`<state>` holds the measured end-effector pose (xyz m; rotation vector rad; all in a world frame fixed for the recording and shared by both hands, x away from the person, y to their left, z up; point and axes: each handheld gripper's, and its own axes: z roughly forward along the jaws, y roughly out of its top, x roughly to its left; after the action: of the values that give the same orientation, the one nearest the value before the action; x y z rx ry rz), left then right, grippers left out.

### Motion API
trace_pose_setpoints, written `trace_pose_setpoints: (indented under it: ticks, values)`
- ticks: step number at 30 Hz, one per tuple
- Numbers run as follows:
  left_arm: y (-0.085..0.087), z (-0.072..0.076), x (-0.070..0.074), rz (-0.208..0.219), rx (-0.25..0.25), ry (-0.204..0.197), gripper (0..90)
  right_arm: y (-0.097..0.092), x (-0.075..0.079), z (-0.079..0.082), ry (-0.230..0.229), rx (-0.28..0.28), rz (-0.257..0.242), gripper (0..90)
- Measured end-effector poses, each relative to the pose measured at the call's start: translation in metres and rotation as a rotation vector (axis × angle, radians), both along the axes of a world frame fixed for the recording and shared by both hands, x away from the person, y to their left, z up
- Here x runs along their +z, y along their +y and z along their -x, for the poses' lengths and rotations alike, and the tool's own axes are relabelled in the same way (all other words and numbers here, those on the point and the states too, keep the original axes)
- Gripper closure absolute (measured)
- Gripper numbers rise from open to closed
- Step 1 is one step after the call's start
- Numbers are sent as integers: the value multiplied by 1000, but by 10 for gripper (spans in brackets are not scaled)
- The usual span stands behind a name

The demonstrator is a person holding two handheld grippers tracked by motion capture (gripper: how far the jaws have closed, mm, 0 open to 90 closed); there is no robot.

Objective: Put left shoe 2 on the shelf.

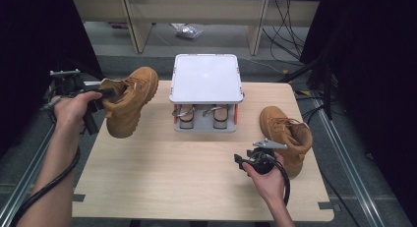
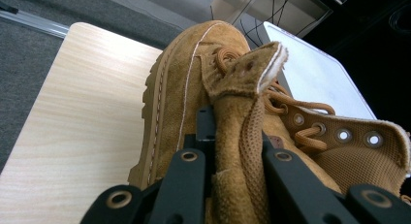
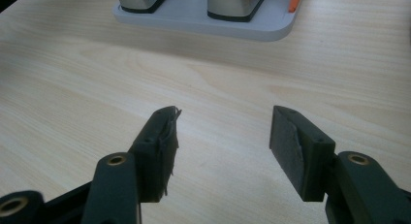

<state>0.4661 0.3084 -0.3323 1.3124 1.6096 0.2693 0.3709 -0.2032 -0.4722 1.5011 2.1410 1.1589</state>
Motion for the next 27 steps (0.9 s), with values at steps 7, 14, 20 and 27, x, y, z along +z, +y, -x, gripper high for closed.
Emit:
trace_pose_setpoints:
  ticks: [7, 14, 20, 27]
  values:
    - [-3, -3, 6, -9, 3, -7, 829, -1, 1, 0, -3, 0, -12, 443]
    - [-5, -7, 12, 4, 3, -12, 829, 0, 1, 0, -2, -3, 5, 443]
    - [-8, -10, 16, 9, 0, -18, 829, -1, 1, 0, -9, -12, 25, 443]
    - [-12, -14, 24, 14, -4, -28, 829, -4, -1, -1, 1, -15, 14, 443]
